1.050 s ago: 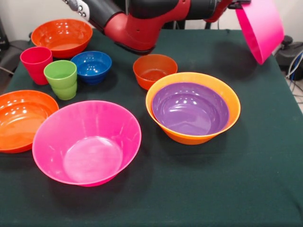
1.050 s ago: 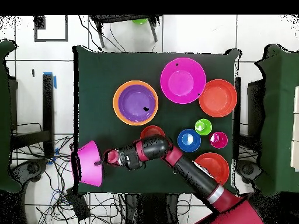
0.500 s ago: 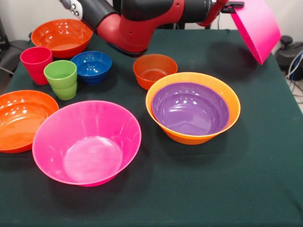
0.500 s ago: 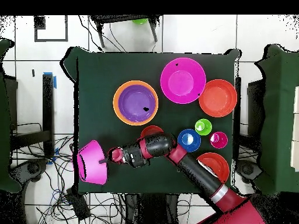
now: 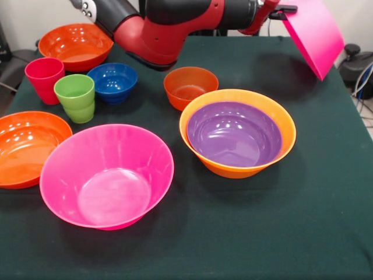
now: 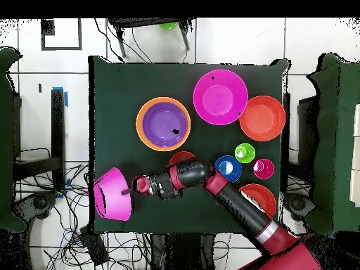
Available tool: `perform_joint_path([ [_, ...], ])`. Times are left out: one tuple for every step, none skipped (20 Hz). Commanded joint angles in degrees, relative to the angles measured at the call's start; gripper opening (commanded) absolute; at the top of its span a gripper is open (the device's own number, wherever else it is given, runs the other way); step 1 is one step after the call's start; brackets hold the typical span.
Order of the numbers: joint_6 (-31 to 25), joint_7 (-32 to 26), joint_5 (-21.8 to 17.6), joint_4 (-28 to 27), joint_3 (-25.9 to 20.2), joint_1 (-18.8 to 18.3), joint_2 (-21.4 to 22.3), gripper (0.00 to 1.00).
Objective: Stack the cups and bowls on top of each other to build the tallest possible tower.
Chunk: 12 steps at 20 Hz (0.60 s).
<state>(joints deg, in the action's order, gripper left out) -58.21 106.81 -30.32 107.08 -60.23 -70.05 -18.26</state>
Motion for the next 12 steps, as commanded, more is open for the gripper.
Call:
perform_joint_path([
  [-0.2, -17.7, -3.1, -13.2, 2.8, 2.9, 2.1, 0.0],
  [0.2, -17.8, -3.3, -13.1, 2.8, 2.7, 2.1, 0.0],
  [0.9, -18.4, -3.8, -13.1, 2.5, 2.5, 1.9, 0.0],
  [1.3, -18.9, -4.2, -13.0, 2.4, 2.4, 1.8, 0.0],
  [2.0, -19.7, -4.9, -13.0, 2.1, 2.2, 1.8, 0.0],
  [2.0, -20.0, -5.2, -13.1, 2.1, 2.3, 1.8, 0.0],
  [1.7, -20.4, -5.6, -13.4, 2.2, 2.7, 2.3, 0.0],
  [2.1, -20.6, -6.3, -13.4, 2.1, 2.8, 2.7, 0.0],
  [3.0, -20.9, -7.6, -13.4, 2.0, 3.0, 3.5, 0.0],
  [3.9, -21.1, -8.9, -13.3, 1.8, 3.3, 4.4, 0.0],
  [5.0, -20.5, -10.6, -13.2, 1.8, 3.8, 5.9, 0.0],
  [5.6, -20.2, -11.6, -12.9, 1.8, 4.0, 6.8, 0.0],
])
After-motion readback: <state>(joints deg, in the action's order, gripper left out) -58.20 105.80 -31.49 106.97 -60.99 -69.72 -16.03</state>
